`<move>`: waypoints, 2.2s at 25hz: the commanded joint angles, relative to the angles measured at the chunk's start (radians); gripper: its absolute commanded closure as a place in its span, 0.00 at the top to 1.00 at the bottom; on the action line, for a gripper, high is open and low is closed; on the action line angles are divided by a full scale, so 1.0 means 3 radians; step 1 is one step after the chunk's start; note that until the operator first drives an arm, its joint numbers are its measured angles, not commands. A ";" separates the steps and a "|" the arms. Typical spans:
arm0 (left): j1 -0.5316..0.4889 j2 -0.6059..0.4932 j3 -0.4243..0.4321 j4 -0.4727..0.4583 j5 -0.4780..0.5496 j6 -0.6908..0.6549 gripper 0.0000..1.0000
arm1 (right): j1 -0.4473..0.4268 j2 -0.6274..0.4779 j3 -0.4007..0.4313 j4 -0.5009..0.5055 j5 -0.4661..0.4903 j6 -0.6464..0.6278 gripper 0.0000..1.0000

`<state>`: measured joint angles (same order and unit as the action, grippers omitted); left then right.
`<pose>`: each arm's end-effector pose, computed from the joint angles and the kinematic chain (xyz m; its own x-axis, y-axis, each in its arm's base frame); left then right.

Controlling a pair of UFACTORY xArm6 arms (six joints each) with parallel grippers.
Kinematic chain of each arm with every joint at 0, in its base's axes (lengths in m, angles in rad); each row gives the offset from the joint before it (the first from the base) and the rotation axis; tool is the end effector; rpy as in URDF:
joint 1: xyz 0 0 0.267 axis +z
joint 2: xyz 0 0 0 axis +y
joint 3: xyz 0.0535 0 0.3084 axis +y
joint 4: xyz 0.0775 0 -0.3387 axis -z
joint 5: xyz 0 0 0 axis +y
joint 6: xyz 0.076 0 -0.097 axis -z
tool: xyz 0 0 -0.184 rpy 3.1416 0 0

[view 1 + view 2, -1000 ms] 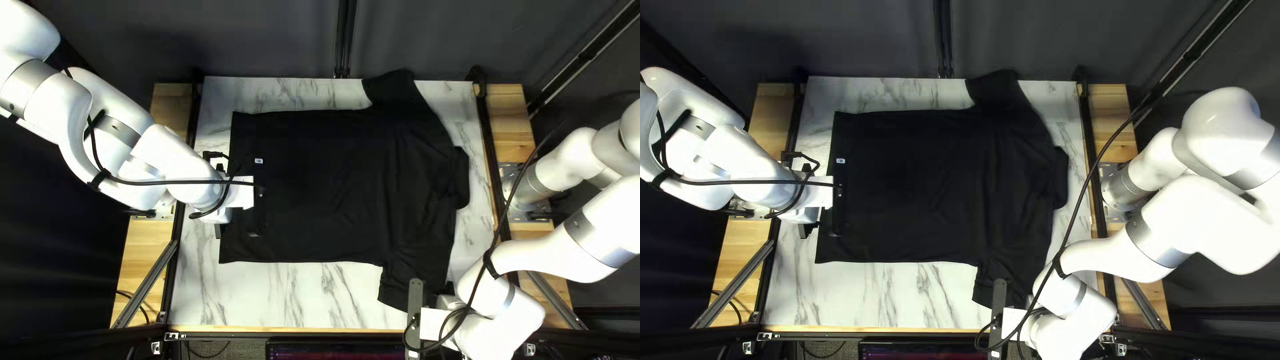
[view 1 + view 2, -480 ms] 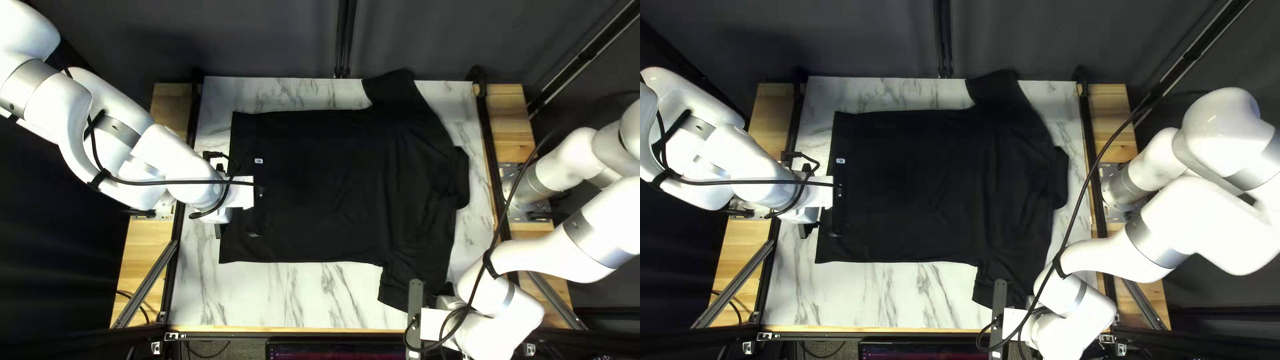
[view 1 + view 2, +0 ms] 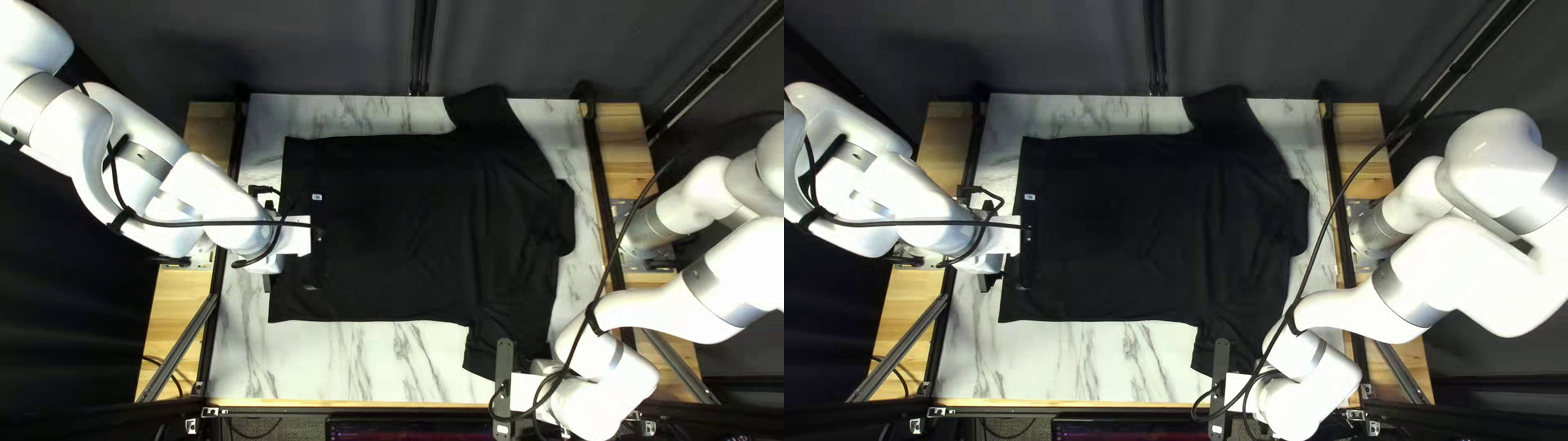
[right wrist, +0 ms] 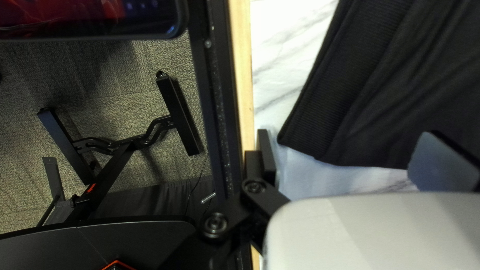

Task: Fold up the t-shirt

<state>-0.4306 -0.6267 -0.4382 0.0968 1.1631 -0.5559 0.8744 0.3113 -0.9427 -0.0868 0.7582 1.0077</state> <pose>0.2317 -0.0822 0.1657 0.9956 0.0849 -0.0400 0.0793 -0.9891 -0.1244 0.2966 0.3361 0.0285 0.9974 -0.0681 -0.0251 -0.0641 -0.9887 0.1356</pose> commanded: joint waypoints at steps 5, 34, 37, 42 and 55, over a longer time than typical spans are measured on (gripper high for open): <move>0.0000 0.0000 0.0000 0.0000 0.0000 0.0000 1.00 | 0.0023 -0.0018 0.0011 -0.0004 0.0010 0.0053 0.00; 0.0000 0.0000 0.0000 0.0000 0.0000 0.0000 1.00 | -0.0479 -0.1988 0.1073 -0.0536 0.0861 -0.0073 0.00; 0.0000 0.0000 0.0000 0.0000 0.0000 0.0000 1.00 | -0.0584 -0.2212 0.1258 -0.0575 0.0850 -0.0134 0.00; 0.0000 0.0000 0.0000 0.0000 0.0000 0.0000 1.00 | -0.0794 -0.2498 0.1540 -0.0607 0.0795 -0.0291 0.00; 0.0000 0.0000 0.0000 0.0000 0.0000 0.0000 1.00 | -0.1421 -0.3264 0.1907 -0.0609 0.1040 -0.0882 0.00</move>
<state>-0.4306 -0.6267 -0.4382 0.0968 1.1631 -0.5559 0.4739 -0.6156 -0.3940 -0.2702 1.0394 0.7697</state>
